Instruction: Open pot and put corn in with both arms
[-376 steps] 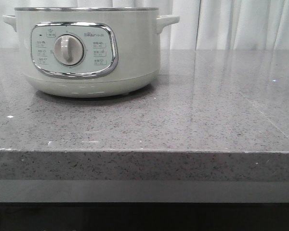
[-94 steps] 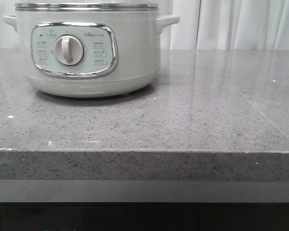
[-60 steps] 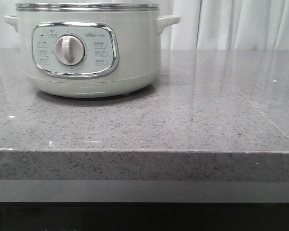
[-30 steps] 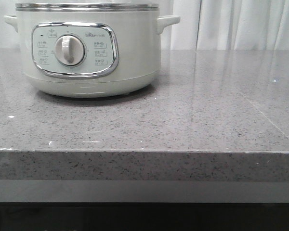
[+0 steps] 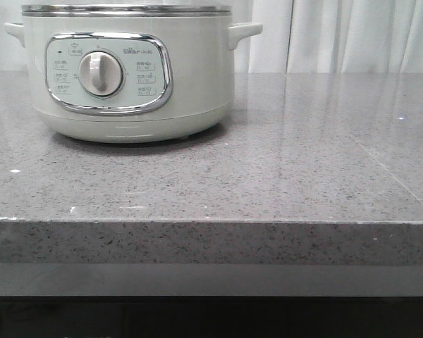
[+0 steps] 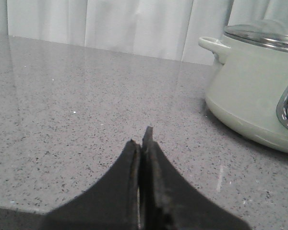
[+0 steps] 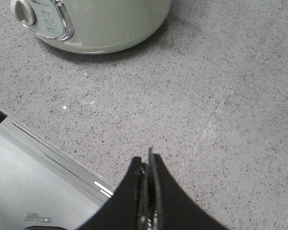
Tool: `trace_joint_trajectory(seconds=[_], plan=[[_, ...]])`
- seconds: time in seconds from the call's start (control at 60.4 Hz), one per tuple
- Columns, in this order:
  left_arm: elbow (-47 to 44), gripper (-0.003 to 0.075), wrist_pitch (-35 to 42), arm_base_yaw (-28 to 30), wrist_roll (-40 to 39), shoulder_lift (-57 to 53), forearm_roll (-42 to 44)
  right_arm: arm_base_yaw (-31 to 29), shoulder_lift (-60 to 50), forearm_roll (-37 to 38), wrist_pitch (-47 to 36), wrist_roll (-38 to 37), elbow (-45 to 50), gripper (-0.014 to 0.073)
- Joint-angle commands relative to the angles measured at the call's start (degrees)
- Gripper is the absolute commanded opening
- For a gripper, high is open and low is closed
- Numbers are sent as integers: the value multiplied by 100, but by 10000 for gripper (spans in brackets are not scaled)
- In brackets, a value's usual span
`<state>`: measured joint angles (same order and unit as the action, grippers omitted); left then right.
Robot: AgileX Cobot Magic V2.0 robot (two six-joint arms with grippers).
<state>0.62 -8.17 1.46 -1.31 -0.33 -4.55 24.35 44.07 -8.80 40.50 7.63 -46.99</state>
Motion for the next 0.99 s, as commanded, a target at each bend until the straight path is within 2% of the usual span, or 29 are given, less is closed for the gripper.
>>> trace_joint_trajectory(seconds=[0.0, 0.05, 0.348, 0.977], plan=[[-53, -20, 711, -50, -13, -101, -66, -42, -14, -62, -391, 20, -149, -67], [-191, -20, 920, -50, -13, -101, -66, -42, -14, -62, -391, 20, -149, -67], [-173, -20, 817, -242, -13, -90, -66, -42, -14, -62, -349, 20, -149, -67], [-173, -20, 817, -242, -13, -90, -66, -42, -14, -62, -349, 20, -149, -67]])
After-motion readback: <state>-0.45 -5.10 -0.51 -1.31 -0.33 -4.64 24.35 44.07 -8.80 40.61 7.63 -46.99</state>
